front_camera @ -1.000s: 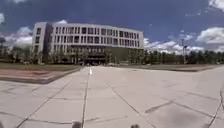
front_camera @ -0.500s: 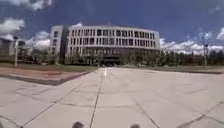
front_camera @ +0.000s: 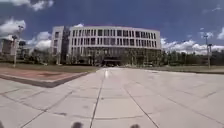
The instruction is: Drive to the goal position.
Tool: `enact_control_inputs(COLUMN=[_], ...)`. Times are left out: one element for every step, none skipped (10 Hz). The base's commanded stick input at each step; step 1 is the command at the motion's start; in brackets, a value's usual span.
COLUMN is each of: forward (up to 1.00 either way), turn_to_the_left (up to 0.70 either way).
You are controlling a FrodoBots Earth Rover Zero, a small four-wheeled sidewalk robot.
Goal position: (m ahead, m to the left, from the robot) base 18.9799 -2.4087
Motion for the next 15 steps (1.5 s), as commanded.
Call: enact_control_inputs(forward=[0.70,0.70,0.70,0.70,0.70,0.70,0.70,0.70,0.70,0.70,0.70,0.70,0.70,0.70,0.70], turn_to_the_left=[0.00,0.00,0.00,0.00,0.00,0.00,0.00,0.00,0.00,0.00,0.00,0.00,0.00,0.00,0.00])
